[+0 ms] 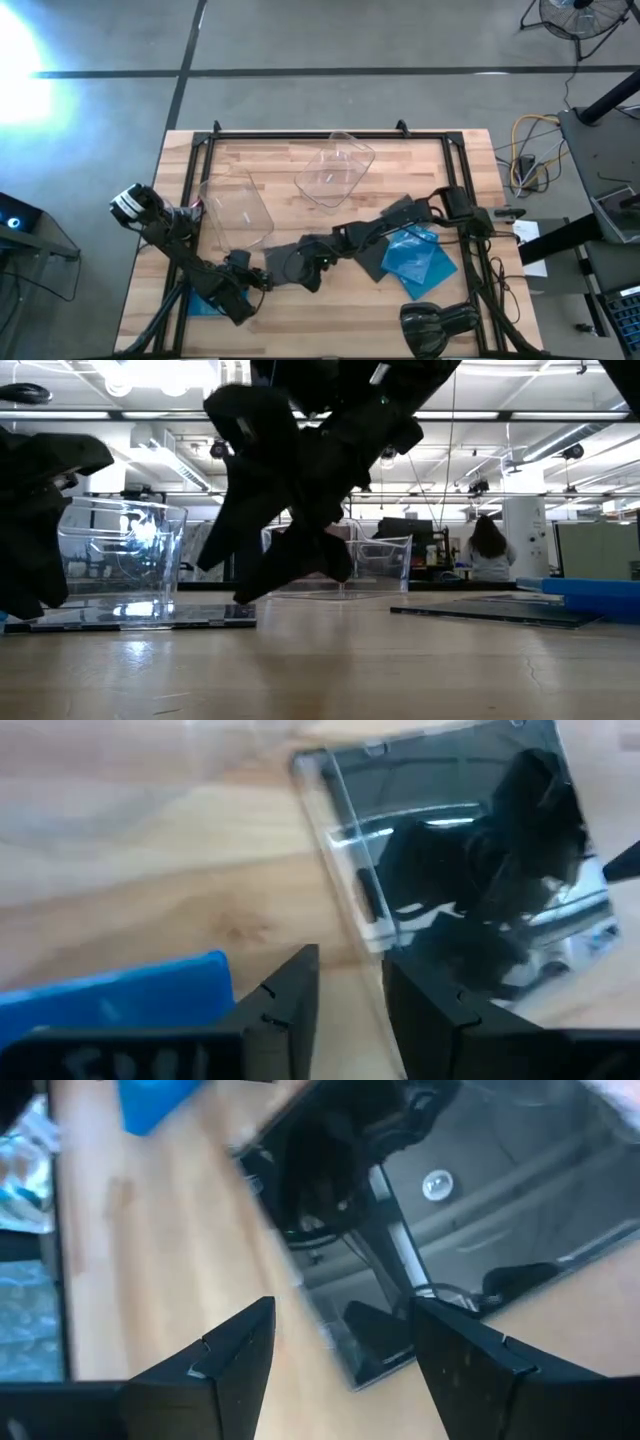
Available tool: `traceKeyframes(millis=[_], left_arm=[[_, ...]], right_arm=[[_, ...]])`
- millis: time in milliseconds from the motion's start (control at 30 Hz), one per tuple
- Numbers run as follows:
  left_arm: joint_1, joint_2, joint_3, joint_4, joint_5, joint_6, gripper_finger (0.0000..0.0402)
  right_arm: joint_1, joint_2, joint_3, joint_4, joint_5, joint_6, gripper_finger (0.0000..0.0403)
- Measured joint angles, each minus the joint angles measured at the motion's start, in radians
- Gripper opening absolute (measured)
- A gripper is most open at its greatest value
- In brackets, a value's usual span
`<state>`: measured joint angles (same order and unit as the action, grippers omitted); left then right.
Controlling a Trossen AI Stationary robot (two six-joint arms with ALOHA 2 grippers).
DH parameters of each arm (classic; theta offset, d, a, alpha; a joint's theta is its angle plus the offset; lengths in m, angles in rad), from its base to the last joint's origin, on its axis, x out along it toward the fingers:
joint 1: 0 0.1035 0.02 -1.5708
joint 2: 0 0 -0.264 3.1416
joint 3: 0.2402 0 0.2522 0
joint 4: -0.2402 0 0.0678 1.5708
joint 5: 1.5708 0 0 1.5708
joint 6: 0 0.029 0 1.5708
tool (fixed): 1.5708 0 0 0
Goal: Pick & place jewel cases by type
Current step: Put the left black CD case into the right transparent bin
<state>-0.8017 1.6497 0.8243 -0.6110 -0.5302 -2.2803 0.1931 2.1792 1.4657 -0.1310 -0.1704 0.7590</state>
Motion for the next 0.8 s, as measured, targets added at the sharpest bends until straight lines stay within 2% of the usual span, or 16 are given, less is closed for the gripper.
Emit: traceKeyframes(millis=[233,500,800], left_arm=[[0.031,-0.021,-0.030,0.077,-0.003,-0.018,0.0133],[0.056,-0.024,-0.070,0.162,-0.033,0.029,0.0138],[0.067,-0.016,-0.114,0.367,-0.186,0.138,0.0138]], right_arm=[[-0.002,-0.011,0.000,-0.009,-0.025,0.009,0.0224],[0.021,-0.011,-0.006,-0.054,-0.025,0.008,0.0224],[0.055,-0.008,-0.020,-0.087,-0.066,-0.007,0.0224]])
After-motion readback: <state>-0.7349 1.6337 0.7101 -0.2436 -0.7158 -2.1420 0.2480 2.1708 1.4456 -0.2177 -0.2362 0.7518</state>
